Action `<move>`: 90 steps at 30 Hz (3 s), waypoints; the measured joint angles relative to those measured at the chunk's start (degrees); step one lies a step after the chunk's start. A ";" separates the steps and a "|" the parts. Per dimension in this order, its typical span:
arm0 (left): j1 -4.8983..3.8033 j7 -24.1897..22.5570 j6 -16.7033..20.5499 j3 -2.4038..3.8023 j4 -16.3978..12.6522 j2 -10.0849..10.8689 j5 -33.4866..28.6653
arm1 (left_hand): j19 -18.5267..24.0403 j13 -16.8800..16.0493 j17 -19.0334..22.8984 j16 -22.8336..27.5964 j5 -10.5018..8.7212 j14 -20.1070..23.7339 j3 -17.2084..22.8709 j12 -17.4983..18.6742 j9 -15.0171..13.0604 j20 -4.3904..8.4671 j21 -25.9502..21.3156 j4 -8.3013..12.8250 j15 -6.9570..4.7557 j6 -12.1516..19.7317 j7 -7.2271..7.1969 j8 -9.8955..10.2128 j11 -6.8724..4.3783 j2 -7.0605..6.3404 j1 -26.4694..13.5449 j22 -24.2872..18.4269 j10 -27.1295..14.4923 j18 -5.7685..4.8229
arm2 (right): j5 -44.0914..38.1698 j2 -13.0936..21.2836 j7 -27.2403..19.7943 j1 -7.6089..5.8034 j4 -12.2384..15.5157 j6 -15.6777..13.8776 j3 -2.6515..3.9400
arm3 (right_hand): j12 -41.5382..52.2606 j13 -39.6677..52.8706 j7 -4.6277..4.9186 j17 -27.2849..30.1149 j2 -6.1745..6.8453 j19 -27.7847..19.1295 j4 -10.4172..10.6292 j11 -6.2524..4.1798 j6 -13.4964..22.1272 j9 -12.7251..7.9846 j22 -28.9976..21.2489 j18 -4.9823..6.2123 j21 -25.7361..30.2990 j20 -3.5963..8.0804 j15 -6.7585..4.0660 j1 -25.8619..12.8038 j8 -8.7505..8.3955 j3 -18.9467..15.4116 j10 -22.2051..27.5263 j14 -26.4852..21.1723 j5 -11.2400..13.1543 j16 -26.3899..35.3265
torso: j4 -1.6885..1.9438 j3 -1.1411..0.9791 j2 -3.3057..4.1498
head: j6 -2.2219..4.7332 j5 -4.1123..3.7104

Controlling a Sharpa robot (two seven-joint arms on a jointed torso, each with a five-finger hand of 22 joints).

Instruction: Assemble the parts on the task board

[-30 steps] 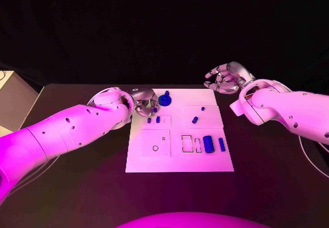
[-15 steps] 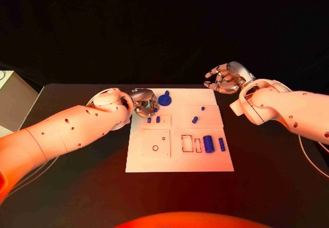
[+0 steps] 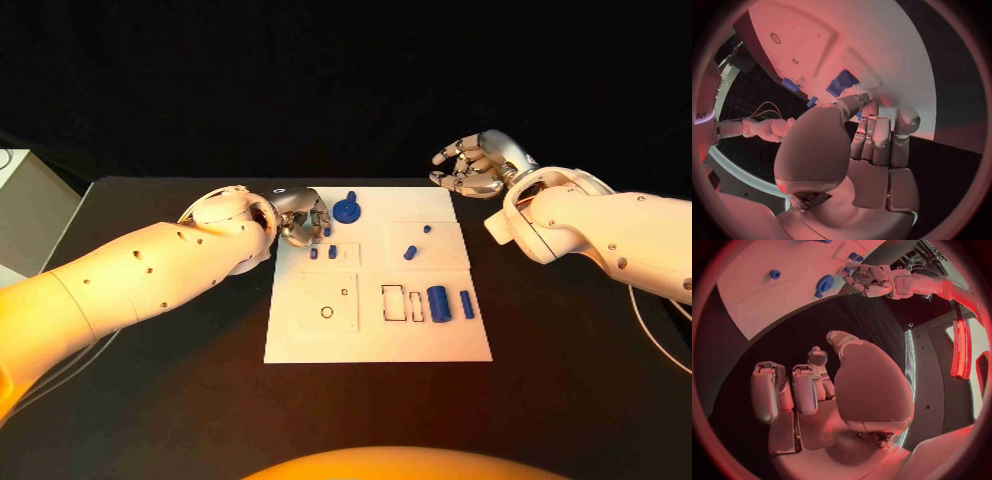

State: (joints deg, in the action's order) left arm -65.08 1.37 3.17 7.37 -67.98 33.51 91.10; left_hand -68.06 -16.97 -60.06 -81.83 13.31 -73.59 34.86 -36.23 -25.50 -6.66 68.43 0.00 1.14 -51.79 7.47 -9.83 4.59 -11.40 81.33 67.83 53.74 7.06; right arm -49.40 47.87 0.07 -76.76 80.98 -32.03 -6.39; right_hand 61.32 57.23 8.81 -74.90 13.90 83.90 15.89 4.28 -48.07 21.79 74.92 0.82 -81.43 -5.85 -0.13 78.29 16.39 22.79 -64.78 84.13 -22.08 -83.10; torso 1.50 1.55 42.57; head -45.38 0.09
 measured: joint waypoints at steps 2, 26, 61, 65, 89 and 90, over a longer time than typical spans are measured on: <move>0.00 0.02 0.07 0.01 -0.03 0.09 0.00 | 0.00 -0.14 0.00 0.00 0.00 0.00 0.00 -0.04 0.05 0.00 0.00 0.00 0.00 0.02 -0.02 0.03 -0.19 0.00 0.00 0.00 -0.19 0.00 | 0.00 0.01 0.00 0.00 -0.01 0.00 0.00 | 0.00 0.00 0.00 0.00 0.00 0.00 0.00 0.00 0.00 0.00 0.00 0.00 0.00 0.00 0.00 0.00 0.00 0.00 0.00 0.00 0.00 0.00 | 0.00 0.01 0.00 | 0.02 0.00; 0.16 -0.09 2.79 2.40 -0.20 1.15 -1.10 | 3.08 -1.73 3.99 1.48 0.00 3.11 0.58 -2.36 0.55 0.09 -3.06 0.52 -0.14 2.84 -0.16 1.67 0.03 0.00 0.00 -2.58 -2.27 0.00 | 0.00 0.04 0.00 0.05 -0.38 0.01 0.01 | -9.23 -9.21 -0.07 0.00 0.00 0.09 -0.57 0.54 0.31 0.18 -0.02 0.89 1.67 0.09 0.00 0.00 0.24 1.53 4.89 0.00 0.00 1.15 | -0.01 0.01 -0.01 | 0.43 0.01; 12.59 -9.71 6.57 11.61 -17.48 18.23 -54.96 | 15.66 0.98 28.08 19.76 0.00 19.04 -2.55 -2.08 0.19 -1.54 -22.65 -1.91 1.63 0.06 2.78 0.04 1.79 1.05 -1.53 -17.79 -4.32 2.79 | -28.90 2.76 1.99 4.94 1.49 3.98 -0.63 | -44.26 -38.10 -0.12 1.52 1.80 0.01 -5.54 -0.06 -4.46 0.10 0.02 1.81 5.96 0.42 -0.21 1.80 -0.67 7.59 2.51 -0.22 4.79 5.32 | 0.46 0.94 -1.15 | 1.53 -0.74; 14.34 -11.31 5.38 12.91 -19.50 19.09 -58.05 | 15.66 1.04 28.13 19.76 0.00 19.04 -2.71 -2.08 0.19 -1.54 -22.89 -2.07 1.63 -0.08 2.63 0.04 1.86 0.99 -1.59 -18.21 -4.25 2.76 | -33.16 2.03 3.96 5.27 1.25 3.98 -0.66 | -45.72 -39.23 -0.12 1.79 1.80 0.01 -5.54 0.03 -4.46 -0.07 0.01 1.81 6.98 0.42 -0.21 1.80 -1.23 7.59 2.50 -0.22 4.89 5.67 | 0.46 1.14 -1.26 | 1.72 -1.80; 16.20 -14.76 3.60 14.28 -23.31 20.33 -64.74 | 15.65 1.16 28.27 20.03 0.00 19.04 -3.09 -2.08 0.20 -1.54 -23.52 -2.13 1.63 -0.14 2.57 -0.17 1.65 1.22 -1.81 -18.59 -4.05 2.69 | -46.09 -3.73 13.83 6.49 -3.05 7.90 -0.97 | -51.68 -44.51 0.07 2.98 2.25 -0.35 -5.60 1.31 -6.56 -0.42 0.00 2.71 13.54 0.08 0.64 1.34 -2.22 7.00 4.44 -0.21 6.02 6.72 | 0.57 1.37 -1.29 | 1.63 -4.04; 16.20 -14.79 3.60 14.28 -23.34 20.35 -64.80 | 15.65 1.16 28.27 20.03 0.00 19.04 -3.09 -2.08 0.20 -1.54 -23.52 -2.13 1.63 -0.14 2.57 -0.17 1.65 1.21 -1.81 -18.59 -4.05 2.69 | -46.22 -3.86 13.92 6.53 -3.19 8.13 -0.98 | -51.99 -44.80 0.05 3.44 2.25 -0.75 -5.51 1.31 -6.86 -0.42 -0.01 2.71 14.34 0.06 0.64 1.34 -2.22 6.91 4.44 -0.21 6.02 7.24 | 0.57 1.37 -1.29 | 1.60 -4.06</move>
State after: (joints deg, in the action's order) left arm -48.88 -13.42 6.77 21.64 -91.31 53.87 26.30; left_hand -52.41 -15.81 -31.78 -61.79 13.32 -54.55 31.77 -38.31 -25.30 -8.20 44.92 -2.13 2.77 -51.94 10.04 -10.00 6.25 -10.19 79.52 49.24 49.69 9.75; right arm -95.63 44.00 13.99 -70.23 77.80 -23.90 -7.37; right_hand 9.33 12.43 8.85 -71.46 16.14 83.14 10.38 5.59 -54.93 21.37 74.92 3.52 -67.08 -5.79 0.51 79.63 14.17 29.70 -60.33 83.92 -16.06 -75.86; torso 2.07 2.92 41.28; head -43.79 -3.97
